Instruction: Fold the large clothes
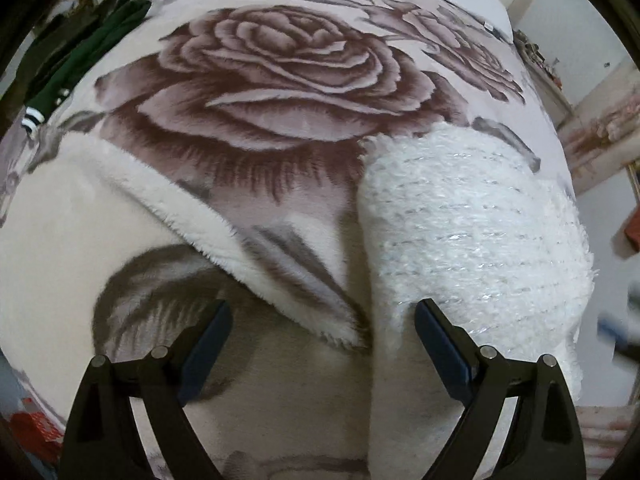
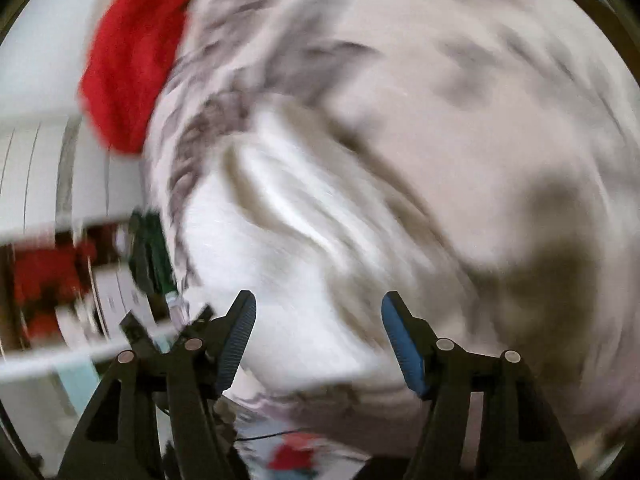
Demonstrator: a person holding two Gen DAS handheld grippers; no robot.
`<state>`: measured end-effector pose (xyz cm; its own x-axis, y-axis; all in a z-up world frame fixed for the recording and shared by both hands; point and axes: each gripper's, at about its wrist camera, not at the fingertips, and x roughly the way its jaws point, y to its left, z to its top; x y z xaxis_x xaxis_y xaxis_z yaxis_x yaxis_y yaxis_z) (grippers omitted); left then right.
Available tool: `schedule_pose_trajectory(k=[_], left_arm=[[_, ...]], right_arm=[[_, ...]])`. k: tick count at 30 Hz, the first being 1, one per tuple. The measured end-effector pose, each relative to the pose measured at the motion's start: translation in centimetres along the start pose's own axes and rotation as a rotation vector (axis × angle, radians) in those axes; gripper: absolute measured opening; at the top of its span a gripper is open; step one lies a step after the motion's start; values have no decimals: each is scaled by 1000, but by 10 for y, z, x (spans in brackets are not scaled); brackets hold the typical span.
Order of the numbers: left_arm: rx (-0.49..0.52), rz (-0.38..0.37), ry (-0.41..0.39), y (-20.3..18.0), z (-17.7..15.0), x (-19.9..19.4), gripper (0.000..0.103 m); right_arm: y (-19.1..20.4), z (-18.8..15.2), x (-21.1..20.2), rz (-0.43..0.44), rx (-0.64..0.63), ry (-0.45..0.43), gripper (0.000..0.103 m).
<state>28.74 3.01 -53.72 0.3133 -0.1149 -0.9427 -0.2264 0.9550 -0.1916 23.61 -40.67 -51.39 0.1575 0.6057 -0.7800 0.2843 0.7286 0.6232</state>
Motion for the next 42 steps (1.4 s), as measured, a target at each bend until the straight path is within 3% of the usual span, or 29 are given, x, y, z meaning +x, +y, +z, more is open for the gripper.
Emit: schedule_pose_trajectory(k=[4, 8, 9, 10, 12, 17, 21, 23, 25, 27, 28, 29, 31, 33, 38, 39, 40, 42], left_arm=[[-17, 31, -32, -6, 3, -5, 93], [-49, 42, -42, -10, 2, -15, 93], [-47, 54, -44, -14, 1, -18, 93], [-41, 61, -50, -19, 0, -22, 93], [-27, 67, -55, -33, -1, -26, 93], [3, 26, -65, -67, -1, -29, 93], [59, 44, -91, -86, 0, -27, 94], [77, 63, -64, -90, 2, -14, 96], [91, 82, -28, -90, 4, 4, 96], [99, 85, -17, -85, 6, 12, 100], [98, 73, -10, -81, 7, 15, 102], [91, 56, -1, -79, 7, 17, 102], [78, 39, -2, -77, 7, 14, 102], [101, 68, -11, -78, 7, 8, 102], [101, 88, -20, -72, 3, 4, 102], [91, 83, -19, -70, 2, 5, 102], [87, 80, -21, -70, 1, 5, 102], [90, 84, -25, -71, 1, 5, 102]], right_arm=[[67, 68, 67, 11, -244, 49, 74], [80, 105, 143, -44, -259, 238, 73], [78, 107, 149, -40, -243, 246, 50], [80, 108, 151, 1, -243, 268, 21], [81, 99, 141, 77, -210, 287, 19], [103, 83, 73, 112, -208, 143, 16], [113, 76, 24, 30, -160, 24, 16], [106, 67, 5, -85, -192, -43, 16], [89, 81, 24, -232, -216, -81, 16], [67, 97, 63, -338, -176, -47, 12], [54, 104, 83, -364, -120, -17, 0], [39, 108, 99, -394, -86, -2, 0], [24, 110, 123, -376, -60, 15, 0], [31, 112, 121, -375, -114, 8, 0], [36, 116, 78, -207, -133, 61, 8], [38, 112, 68, -188, -148, 58, 25], [41, 107, 60, -160, -177, 56, 56], [47, 96, 59, -120, -226, 62, 82]])
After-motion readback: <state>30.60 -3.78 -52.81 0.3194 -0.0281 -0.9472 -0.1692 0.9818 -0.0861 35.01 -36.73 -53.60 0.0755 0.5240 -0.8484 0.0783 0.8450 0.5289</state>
